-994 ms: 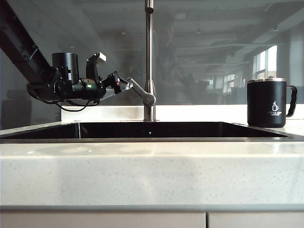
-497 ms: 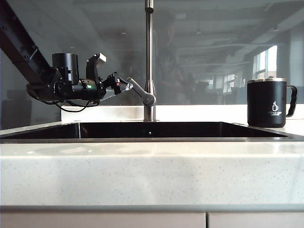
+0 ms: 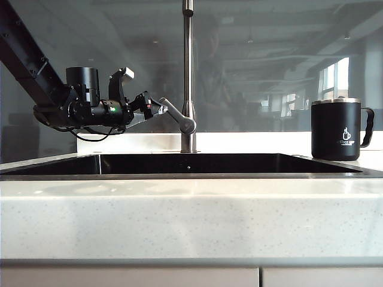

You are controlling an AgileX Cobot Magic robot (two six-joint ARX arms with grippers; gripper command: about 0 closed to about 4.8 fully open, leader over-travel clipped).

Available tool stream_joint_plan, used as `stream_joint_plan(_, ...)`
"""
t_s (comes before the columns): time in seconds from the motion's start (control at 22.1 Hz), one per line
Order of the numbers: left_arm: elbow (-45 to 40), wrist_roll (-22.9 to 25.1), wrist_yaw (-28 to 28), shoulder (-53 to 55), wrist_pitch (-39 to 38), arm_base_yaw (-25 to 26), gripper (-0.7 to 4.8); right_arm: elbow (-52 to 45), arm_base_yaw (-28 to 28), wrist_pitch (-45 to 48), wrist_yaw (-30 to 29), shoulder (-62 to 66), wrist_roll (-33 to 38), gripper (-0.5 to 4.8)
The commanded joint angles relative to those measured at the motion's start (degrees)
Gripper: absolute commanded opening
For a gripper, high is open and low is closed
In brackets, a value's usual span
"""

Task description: Pick up the mug next to the sink, go to the faucet to get some water, pour the water into the sink, and finally put the mug back to its place.

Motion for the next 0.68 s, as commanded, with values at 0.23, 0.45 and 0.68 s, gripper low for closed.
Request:
stream_joint_plan(0.23, 0.1, 0.2, -0.5, -0.1, 0.1, 0.1, 4.58, -0.2, 0.0, 2.7, 0.5, -0.2, -2.4, -0.07)
stream_joint_plan(0.45, 0.1, 0.2, -0.5, -0.1, 0.1, 0.1, 4.58, -0.2, 0.1, 2.7, 0.6, -0.2, -2.4, -0.07)
stream_joint_plan(0.68, 0.1, 0.2, -0.5, -0.1, 0.1, 0.1, 4.58, -0.2, 0.1, 2.6, 0.5, -0.2, -2.4, -0.07)
